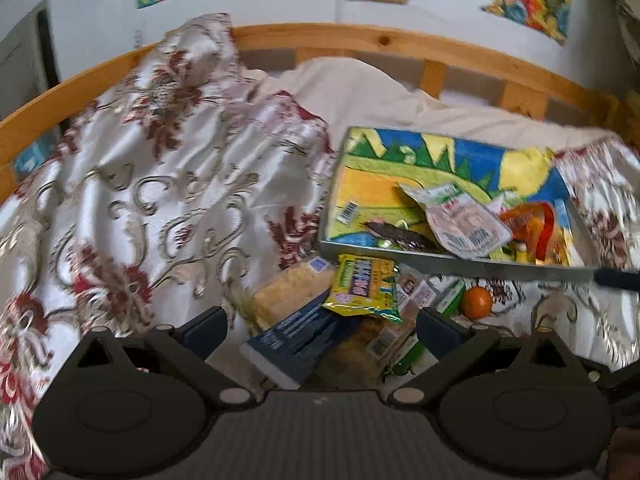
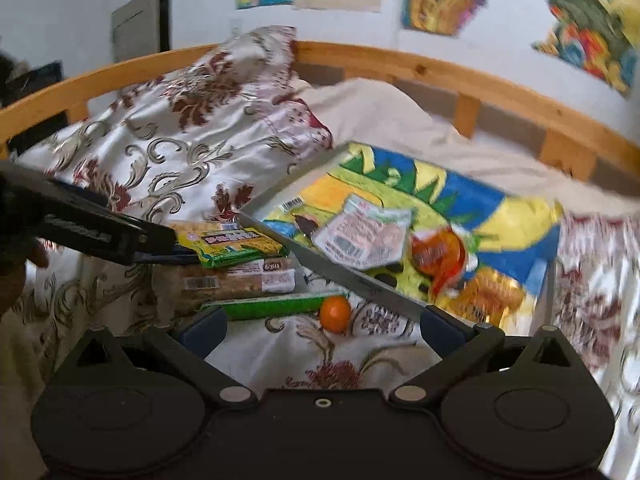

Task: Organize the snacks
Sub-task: 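Move the left tool to the yellow-green packet while the right tool approaches the orange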

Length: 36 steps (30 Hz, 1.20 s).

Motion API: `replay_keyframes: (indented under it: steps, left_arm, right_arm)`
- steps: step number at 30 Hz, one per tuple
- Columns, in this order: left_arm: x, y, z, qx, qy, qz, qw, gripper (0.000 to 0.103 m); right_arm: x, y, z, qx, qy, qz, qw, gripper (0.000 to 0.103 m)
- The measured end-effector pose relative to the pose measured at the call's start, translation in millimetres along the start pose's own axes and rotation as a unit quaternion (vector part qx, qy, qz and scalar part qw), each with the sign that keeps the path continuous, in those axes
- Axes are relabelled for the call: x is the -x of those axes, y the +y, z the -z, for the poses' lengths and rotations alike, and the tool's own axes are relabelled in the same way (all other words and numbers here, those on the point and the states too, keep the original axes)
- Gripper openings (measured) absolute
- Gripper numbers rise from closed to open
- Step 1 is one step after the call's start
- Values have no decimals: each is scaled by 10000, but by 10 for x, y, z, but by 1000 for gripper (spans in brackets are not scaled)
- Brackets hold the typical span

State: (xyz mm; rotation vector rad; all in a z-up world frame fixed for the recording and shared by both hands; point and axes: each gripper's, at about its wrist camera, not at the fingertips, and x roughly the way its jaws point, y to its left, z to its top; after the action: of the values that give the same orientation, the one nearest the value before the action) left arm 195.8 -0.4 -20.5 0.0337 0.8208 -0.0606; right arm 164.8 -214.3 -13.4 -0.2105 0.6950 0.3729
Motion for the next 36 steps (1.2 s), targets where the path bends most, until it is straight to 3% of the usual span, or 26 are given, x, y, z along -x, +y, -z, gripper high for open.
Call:
replay_keyframes:
  steps: [7, 15, 23, 36]
  left_arm:
    - [-286, -58, -131, -258, 206, -43, 9994, 102]
    - [-510, -101, -259, -519, 53, 159, 9985, 102]
    - [-685, -161, -288, -580, 175, 238, 9979, 102]
    - [-819, -266, -331, -918, 285, 729, 9927, 102]
  right_arm:
    - [-137, -65, -29, -28, -18, -406, 9992, 102]
    - [-419, -100, -25, 311, 45, -161, 9994, 102]
    - [-557, -252, -64, -244, 178, 75, 9995, 102]
    - [-751, -365, 2, -814, 587, -69, 9949, 99]
